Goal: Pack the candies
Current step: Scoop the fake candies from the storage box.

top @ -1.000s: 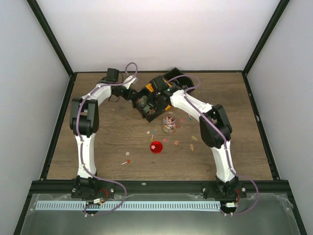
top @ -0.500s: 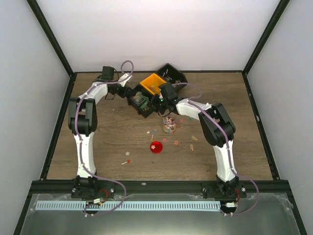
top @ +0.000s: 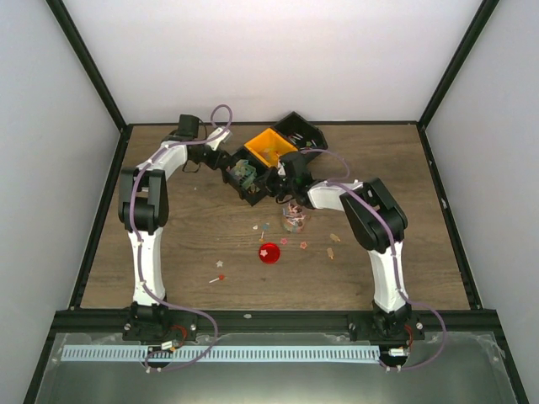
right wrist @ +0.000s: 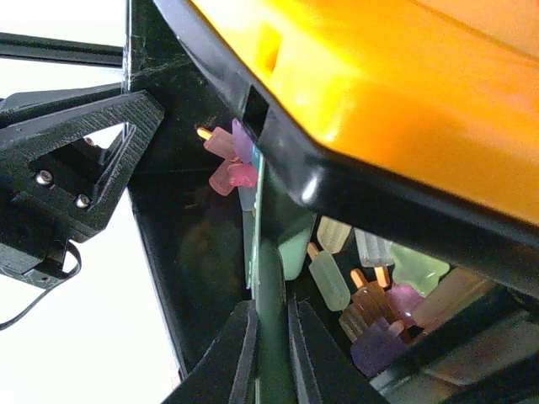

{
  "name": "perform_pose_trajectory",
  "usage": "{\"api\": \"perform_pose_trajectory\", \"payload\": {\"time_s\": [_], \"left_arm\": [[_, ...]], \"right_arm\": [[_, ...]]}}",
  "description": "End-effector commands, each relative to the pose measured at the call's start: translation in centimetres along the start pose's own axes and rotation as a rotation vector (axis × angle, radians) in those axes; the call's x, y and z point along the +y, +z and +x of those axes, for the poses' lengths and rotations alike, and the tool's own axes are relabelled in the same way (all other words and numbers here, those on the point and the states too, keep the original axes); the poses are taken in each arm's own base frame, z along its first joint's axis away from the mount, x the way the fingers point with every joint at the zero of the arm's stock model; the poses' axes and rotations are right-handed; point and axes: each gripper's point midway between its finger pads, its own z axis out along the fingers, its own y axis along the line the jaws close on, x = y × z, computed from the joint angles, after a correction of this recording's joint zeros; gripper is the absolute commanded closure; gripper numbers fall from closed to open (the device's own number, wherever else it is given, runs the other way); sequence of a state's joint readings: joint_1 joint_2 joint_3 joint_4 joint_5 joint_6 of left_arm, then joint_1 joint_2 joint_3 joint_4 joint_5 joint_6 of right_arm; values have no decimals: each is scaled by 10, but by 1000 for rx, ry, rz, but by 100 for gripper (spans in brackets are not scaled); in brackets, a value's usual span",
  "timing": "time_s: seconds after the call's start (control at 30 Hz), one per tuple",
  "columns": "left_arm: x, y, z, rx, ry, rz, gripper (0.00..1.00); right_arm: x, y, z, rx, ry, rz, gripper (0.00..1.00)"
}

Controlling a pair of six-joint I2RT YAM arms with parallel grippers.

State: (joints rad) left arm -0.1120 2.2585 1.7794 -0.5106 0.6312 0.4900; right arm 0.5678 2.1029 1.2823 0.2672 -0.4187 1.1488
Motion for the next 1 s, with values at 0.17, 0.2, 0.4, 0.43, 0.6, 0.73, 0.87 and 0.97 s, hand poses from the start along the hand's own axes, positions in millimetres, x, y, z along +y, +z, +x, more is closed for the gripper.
{"api": "perform_pose_trajectory", "payload": {"time_s": [0.17, 0.2, 0.4, 0.43, 0.6, 0.73, 0.87, 0.97], "left_arm": [[-35, 27, 31, 99, -69, 119, 96], [-34, 26, 31, 98, -70, 118, 96], [-29, 24, 25, 70, -77, 91, 96], [-27, 24, 25, 71, -81, 83, 96], [-21, 25, 28, 72, -107, 76, 96], [-16, 26, 31, 77, -125, 62, 96], [-12, 25, 31, 76, -138, 50, 96], [-8, 24, 28, 68, -146, 34, 96]], "right_arm": [[28, -11, 15, 53, -64, -100, 99], [31, -13, 14, 50, -71, -105, 99], [46, -24, 9, 22, -101, -118, 99], [46, -25, 8, 18, -101, -117, 99], [46, -26, 8, 14, -99, -111, 99], [45, -28, 9, 17, -98, -112, 99], [50, -32, 10, 14, -105, -137, 99], [54, -36, 9, 10, -108, -144, 99]]}}
